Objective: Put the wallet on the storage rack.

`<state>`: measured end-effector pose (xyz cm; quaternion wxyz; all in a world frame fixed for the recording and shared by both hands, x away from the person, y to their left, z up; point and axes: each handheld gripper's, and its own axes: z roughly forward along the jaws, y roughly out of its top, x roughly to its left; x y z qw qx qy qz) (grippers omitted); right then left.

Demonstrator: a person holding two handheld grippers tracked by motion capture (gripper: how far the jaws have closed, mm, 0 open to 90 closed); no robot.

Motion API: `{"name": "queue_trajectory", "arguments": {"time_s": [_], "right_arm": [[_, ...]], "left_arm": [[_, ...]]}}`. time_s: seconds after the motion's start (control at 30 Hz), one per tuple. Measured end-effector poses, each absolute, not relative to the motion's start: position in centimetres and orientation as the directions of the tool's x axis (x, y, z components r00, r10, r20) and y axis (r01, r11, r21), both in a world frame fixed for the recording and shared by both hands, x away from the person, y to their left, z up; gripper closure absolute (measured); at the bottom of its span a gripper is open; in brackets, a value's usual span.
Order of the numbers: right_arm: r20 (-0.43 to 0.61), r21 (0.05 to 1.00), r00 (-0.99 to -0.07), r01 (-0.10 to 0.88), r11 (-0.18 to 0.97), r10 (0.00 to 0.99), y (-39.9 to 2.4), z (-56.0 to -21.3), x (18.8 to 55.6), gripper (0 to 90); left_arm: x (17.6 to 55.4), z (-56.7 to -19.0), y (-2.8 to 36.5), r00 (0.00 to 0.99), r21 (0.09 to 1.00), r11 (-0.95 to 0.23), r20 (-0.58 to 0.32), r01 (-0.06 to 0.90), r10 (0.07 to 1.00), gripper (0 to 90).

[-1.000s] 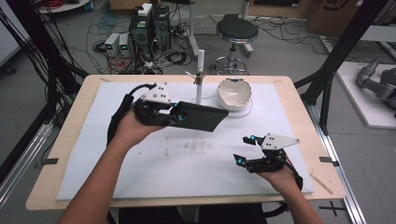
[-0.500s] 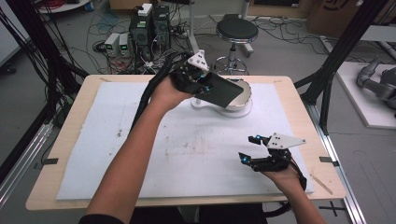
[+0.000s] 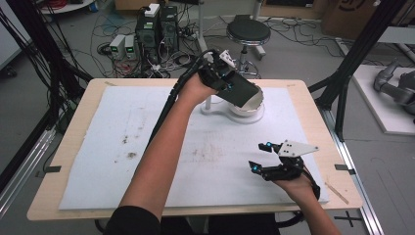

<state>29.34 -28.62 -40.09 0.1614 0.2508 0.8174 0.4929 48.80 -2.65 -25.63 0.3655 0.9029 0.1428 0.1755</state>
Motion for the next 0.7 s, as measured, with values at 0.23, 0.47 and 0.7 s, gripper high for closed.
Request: {"name": "queue_trajectory", "arguments": {"time_s": [0.23, 0.47, 0.7], "right_arm": [[-0.018, 0.88, -0.83, 0.251, 0.403, 0.557, -28.4, -40.4, 29.4, 26.6], [-0.019, 0.874, -0.846, 0.245, 0.419, 0.534, -27.9, -40.5, 29.4, 26.4], [-0.016, 0.875, -0.845, 0.246, 0.416, 0.534, -27.8, -40.5, 29.4, 26.3]], "left_arm": [[49.4, -27.2, -4.4, 0.897, 0.704, -0.695, 0.201, 0.148, 0.393, 74.4], [50.2, -27.8, -4.7, 0.883, 0.715, -0.676, 0.185, 0.18, 0.431, 74.1], [49.9, -27.6, -4.7, 0.88, 0.692, -0.697, 0.196, 0.188, 0.432, 74.4]]}}
